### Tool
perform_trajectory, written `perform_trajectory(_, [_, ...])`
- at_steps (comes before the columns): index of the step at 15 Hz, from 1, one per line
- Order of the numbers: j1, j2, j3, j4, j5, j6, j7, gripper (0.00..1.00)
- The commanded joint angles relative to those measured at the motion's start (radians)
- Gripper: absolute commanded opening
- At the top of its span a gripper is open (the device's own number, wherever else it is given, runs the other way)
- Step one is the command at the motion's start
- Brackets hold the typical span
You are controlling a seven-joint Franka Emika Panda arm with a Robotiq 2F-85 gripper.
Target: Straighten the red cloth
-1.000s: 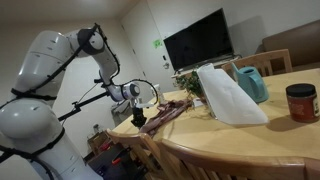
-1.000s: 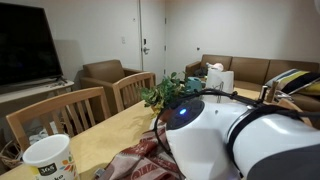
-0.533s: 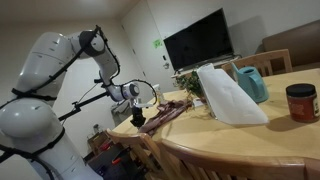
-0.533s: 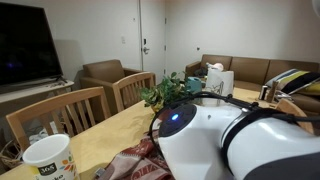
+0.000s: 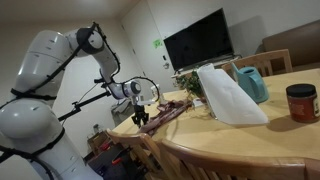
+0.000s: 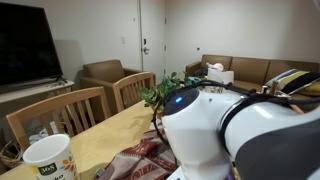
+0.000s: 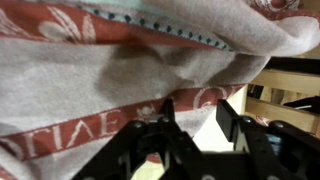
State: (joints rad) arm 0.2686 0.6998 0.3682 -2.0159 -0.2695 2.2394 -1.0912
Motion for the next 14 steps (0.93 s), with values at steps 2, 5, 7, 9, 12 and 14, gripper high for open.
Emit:
perform_trajectory(2, [-0.063, -0.176, -0.016, -0.144, 0.029, 0.126, 0.060, 0.86])
perform_trajectory(5, [-0.095, -0.246, -0.027, -0.202, 0.039, 0.199, 0.070, 1.00])
perform_trajectory(7, [-0.102, -0.271, -0.043, -0.232, 0.038, 0.251, 0.079, 1.00])
perform_trajectory(9, [-0.112, -0.273, -0.049, -0.250, 0.039, 0.304, 0.079, 1.00])
perform_trajectory(12, [-0.129, -0.242, -0.043, -0.254, 0.044, 0.381, 0.043, 1.00])
perform_trajectory(14, [-0.152, -0.212, -0.021, -0.245, 0.063, 0.418, -0.001, 1.00])
